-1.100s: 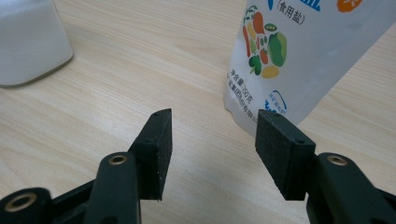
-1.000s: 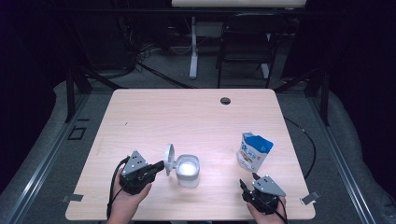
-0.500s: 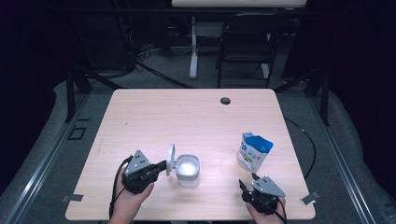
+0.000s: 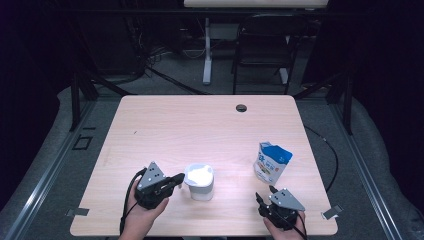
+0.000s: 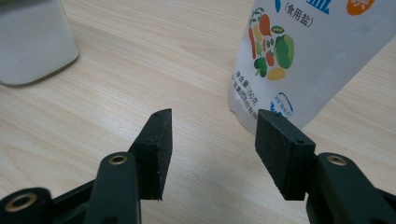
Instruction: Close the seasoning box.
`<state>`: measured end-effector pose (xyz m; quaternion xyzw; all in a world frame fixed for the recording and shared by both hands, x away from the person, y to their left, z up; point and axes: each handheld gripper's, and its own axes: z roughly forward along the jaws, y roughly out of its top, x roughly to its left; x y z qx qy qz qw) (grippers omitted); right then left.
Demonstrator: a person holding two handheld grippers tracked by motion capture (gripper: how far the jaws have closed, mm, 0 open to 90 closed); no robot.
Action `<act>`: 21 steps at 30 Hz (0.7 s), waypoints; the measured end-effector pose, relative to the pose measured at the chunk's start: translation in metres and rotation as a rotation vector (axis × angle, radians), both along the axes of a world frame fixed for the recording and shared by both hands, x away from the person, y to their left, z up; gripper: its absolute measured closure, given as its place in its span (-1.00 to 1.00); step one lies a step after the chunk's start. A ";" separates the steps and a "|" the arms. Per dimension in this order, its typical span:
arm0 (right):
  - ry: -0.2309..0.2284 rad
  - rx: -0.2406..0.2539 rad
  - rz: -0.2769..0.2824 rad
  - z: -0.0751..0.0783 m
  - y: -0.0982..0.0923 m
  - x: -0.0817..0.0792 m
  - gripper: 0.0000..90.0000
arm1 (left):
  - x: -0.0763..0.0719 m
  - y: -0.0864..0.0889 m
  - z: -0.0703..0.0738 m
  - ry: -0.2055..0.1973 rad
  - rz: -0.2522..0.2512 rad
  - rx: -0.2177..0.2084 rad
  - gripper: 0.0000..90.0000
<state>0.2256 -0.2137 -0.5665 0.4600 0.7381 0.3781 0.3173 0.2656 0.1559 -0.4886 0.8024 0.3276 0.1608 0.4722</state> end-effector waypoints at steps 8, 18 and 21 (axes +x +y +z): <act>0.002 -0.004 0.002 0.000 0.000 0.000 0.03 | 0.000 0.004 0.000 0.004 0.010 -0.010 1.00; -0.001 -0.001 0.005 0.001 -0.001 0.000 0.03 | 0.003 0.018 -0.001 0.007 0.048 -0.025 0.98; -0.003 0.004 0.000 0.001 -0.002 0.000 0.03 | 0.004 0.022 -0.001 0.009 0.059 -0.031 0.96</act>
